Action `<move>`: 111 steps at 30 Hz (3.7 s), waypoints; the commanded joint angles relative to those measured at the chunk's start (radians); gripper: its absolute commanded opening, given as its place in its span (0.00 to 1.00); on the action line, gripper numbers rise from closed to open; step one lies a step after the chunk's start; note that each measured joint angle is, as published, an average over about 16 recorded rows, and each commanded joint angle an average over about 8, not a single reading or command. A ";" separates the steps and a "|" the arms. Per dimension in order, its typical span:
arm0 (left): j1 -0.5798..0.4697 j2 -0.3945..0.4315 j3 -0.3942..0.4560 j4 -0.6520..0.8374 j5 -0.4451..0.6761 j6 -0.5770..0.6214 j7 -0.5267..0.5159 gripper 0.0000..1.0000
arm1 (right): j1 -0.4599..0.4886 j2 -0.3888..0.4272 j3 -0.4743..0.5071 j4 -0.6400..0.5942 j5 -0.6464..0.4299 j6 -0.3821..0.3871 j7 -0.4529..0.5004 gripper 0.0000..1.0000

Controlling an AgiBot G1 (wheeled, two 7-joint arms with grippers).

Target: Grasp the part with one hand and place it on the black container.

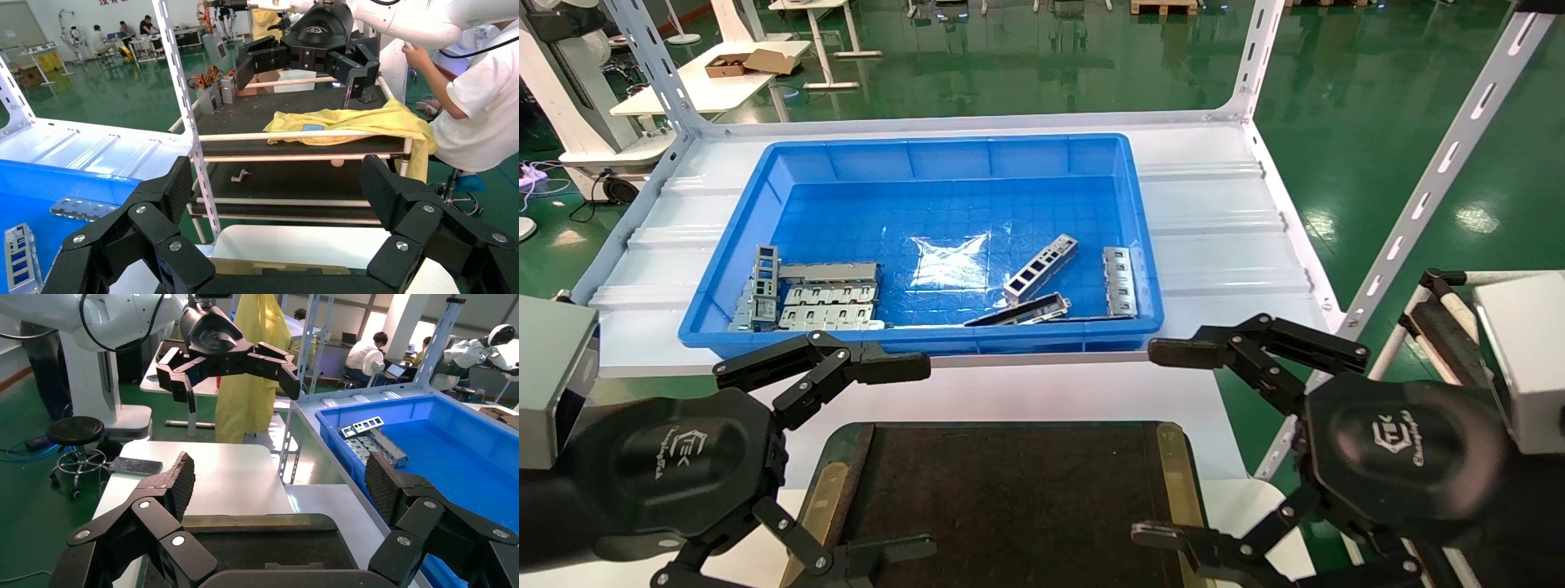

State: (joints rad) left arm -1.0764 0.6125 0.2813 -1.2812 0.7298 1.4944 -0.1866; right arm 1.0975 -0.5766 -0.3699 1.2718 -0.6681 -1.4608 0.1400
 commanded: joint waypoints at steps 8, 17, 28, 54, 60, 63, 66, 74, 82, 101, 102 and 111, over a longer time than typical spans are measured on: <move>0.000 0.000 0.000 0.000 0.000 0.000 0.000 1.00 | 0.000 0.000 0.000 0.000 0.000 0.000 0.000 1.00; 0.000 0.000 0.000 0.000 0.000 0.000 0.000 1.00 | 0.000 0.000 0.000 0.000 0.000 0.000 0.000 1.00; 0.000 0.000 0.000 0.000 0.000 0.000 0.000 1.00 | 0.000 0.000 0.000 0.000 0.000 0.000 0.000 1.00; 0.000 0.000 0.000 0.000 0.000 0.000 0.000 1.00 | 0.000 0.000 0.000 0.000 0.000 0.000 0.000 1.00; 0.000 0.000 0.000 0.000 0.000 0.000 0.000 1.00 | 0.000 0.000 0.000 0.000 0.000 0.000 0.000 1.00; 0.000 0.000 0.000 0.000 0.000 0.000 0.000 1.00 | 0.000 0.000 0.000 0.000 0.000 0.000 0.000 1.00; 0.000 0.000 0.000 0.000 0.000 0.000 0.000 1.00 | 0.000 0.000 0.000 0.000 0.000 0.000 0.000 1.00; -0.004 0.004 0.001 0.002 0.004 -0.007 -0.002 1.00 | 0.000 0.000 0.000 0.000 0.000 0.000 0.000 1.00; -0.035 0.034 0.011 -0.002 0.049 -0.073 -0.007 1.00 | 0.000 0.000 0.000 0.000 0.000 0.000 0.000 1.00; -0.215 0.253 0.156 0.050 0.421 -0.424 -0.111 1.00 | 0.000 0.000 0.000 0.000 0.000 0.000 0.000 1.00; -0.221 0.268 0.165 0.058 0.441 -0.445 -0.116 1.00 | 0.000 0.000 0.000 0.000 0.000 0.000 0.000 1.00; -0.311 0.439 0.268 0.228 0.637 -0.598 -0.195 1.00 | 0.000 0.000 -0.001 0.000 0.000 0.000 0.000 1.00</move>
State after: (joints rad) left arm -1.3872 1.0580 0.5443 -1.0379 1.3619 0.8899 -0.3705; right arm 1.0979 -0.5766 -0.3704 1.2713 -0.6678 -1.4610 0.1397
